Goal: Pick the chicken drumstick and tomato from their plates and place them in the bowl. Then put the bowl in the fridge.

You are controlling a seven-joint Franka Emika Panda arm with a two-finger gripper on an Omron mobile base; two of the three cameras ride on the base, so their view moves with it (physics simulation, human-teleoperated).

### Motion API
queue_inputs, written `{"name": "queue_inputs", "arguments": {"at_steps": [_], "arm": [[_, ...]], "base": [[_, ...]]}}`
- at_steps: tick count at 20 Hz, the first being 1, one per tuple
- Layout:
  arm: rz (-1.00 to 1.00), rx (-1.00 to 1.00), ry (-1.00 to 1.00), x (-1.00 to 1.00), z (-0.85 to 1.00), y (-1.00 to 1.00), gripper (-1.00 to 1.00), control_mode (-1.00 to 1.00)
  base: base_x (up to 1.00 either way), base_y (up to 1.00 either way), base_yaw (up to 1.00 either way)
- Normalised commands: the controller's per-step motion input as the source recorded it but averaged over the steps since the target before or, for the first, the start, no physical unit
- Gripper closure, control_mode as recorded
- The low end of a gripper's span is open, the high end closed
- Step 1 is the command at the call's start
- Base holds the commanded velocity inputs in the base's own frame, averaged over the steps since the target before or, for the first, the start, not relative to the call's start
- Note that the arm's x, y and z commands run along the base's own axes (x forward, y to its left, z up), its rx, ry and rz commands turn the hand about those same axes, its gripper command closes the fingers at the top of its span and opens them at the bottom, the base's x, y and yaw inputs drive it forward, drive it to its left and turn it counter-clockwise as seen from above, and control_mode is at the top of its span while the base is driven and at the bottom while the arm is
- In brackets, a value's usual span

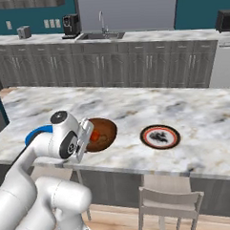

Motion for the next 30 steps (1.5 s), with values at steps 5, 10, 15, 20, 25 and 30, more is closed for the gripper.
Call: {"name": "queue_inputs", "arguments": {"at_steps": [5,10,15,20,25,30], "arm": [[0.0,0.0,0.0,0.0,0.0,0.0,1.0,1.0],[0.0,0.0,0.0,0.0,0.0,0.0,1.0,1.0],[0.0,0.0,0.0,0.0,0.0,0.0,1.0,1.0],[0.0,0.0,0.0,0.0,0.0,0.0,1.0,1.0],[0.0,0.0,0.0,0.0,0.0,0.0,1.0,1.0],[0.0,0.0,0.0,0.0,0.0,0.0,1.0,1.0]], "base": [[0.0,0.0,0.0],[0.0,0.0,0.0],[-0.47,-0.07,0.01],[-0.72,-0.06,0.04],[-0.43,-0.01,0.33],[-0.14,0.0,0.92]]}}
